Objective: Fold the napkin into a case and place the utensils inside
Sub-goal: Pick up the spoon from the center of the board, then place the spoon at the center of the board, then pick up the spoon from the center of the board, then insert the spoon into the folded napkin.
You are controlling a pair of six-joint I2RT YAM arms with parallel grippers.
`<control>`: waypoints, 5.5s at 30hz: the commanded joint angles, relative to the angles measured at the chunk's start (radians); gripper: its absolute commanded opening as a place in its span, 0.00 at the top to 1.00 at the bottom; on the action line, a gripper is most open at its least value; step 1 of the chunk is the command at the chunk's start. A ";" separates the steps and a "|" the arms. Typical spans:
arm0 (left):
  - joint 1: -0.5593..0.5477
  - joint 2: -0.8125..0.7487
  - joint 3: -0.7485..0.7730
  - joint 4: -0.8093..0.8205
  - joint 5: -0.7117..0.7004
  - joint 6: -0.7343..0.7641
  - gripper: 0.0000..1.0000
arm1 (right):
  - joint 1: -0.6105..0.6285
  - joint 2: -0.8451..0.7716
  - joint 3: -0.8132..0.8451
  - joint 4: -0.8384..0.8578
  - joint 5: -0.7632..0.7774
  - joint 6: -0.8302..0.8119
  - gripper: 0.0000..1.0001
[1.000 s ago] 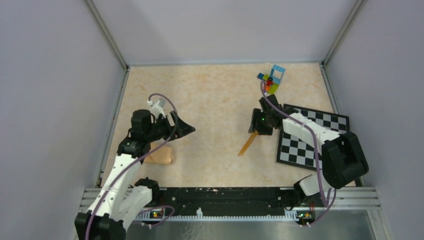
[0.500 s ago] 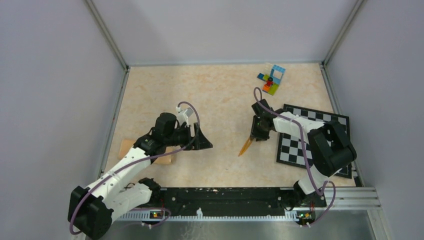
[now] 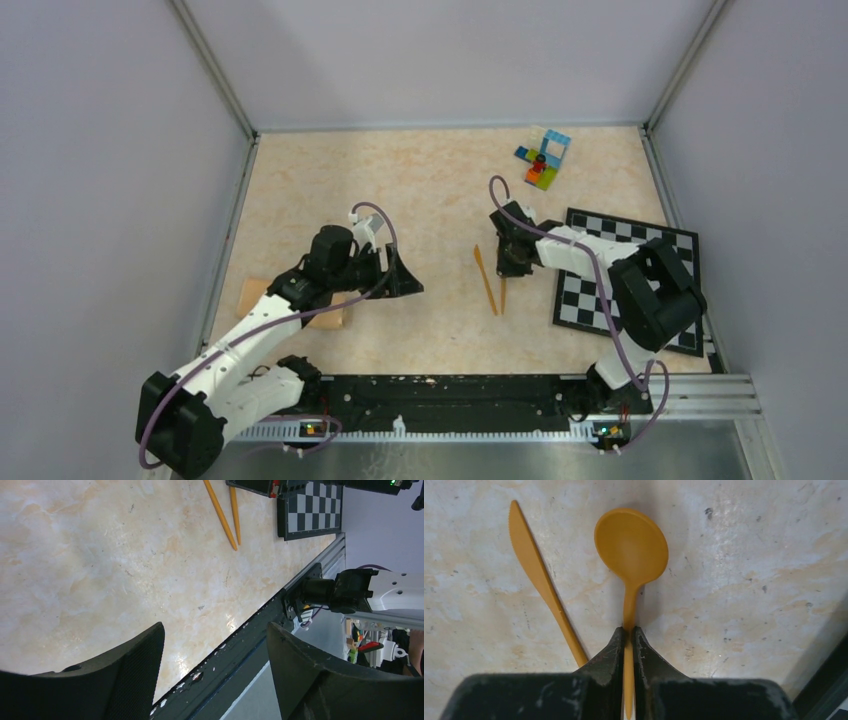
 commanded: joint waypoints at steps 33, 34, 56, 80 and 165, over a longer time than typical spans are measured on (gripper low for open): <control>-0.048 -0.058 -0.121 -0.196 -0.207 -1.022 0.21 | 0.399 0.035 0.142 0.209 -0.282 -0.460 0.64; -0.064 -0.042 -0.113 -0.194 -0.220 -1.046 0.22 | 0.378 -0.007 0.128 0.188 -0.244 -0.428 0.60; -0.178 0.559 0.089 -0.076 -0.330 -1.114 0.42 | 0.092 -0.401 -0.213 0.226 -0.272 -0.316 0.62; -0.169 0.710 0.234 -0.358 -0.421 -1.012 1.00 | 0.117 -0.373 -0.223 0.299 -0.315 -0.296 0.71; 1.307 0.395 0.202 -0.328 -0.335 0.049 1.00 | 0.542 0.663 0.530 0.928 -0.787 0.183 0.99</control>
